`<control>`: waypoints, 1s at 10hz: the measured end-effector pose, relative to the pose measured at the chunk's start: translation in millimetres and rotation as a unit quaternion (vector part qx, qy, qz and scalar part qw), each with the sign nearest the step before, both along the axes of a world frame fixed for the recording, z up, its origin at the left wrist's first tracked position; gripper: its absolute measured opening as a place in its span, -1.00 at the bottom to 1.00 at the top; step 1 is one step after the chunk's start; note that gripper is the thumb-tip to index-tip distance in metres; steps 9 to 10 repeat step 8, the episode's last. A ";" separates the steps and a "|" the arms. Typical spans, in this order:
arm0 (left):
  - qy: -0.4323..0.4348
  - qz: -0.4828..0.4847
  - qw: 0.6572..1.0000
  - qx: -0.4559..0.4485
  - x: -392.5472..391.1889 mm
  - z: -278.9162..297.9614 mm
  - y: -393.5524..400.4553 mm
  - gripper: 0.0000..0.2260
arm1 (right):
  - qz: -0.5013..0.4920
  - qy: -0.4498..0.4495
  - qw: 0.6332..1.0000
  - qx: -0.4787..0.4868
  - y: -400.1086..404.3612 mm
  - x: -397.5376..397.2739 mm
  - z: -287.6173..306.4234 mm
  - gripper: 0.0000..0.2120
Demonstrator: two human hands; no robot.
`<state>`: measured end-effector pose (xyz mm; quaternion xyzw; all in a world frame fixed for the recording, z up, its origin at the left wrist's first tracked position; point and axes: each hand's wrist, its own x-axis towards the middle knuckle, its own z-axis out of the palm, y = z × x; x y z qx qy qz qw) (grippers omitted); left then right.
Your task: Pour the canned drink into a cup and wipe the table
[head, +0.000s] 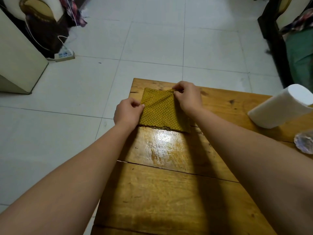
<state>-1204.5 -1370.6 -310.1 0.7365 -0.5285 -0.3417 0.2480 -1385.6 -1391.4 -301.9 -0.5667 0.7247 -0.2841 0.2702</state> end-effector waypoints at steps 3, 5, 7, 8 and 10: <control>-0.081 -0.065 0.993 -0.050 -3.1 1.5 12.7 -0.78 | 0.082 0.114 0.990 -0.001 7.7 -15.5 -4.5 -0.76; -0.164 -0.152 0.974 -0.037 -4.1 14.4 36.7 -0.60 | 0.137 0.212 0.968 0.011 41.0 -36.3 10.7 -0.61; -0.224 -0.207 0.952 -0.027 -18.9 60.1 81.3 -0.56 | 0.174 0.286 0.942 -0.012 107.3 -66.5 60.1 -0.60; -0.262 -0.267 0.925 -0.064 -37.3 87.2 112.8 -0.57 | 0.191 0.312 0.930 -0.036 144.4 -82.9 86.5 -0.59; -0.262 -0.267 0.925 -0.064 -37.3 87.2 112.8 -0.57 | 0.191 0.312 0.930 -0.036 144.4 -82.9 86.5 -0.59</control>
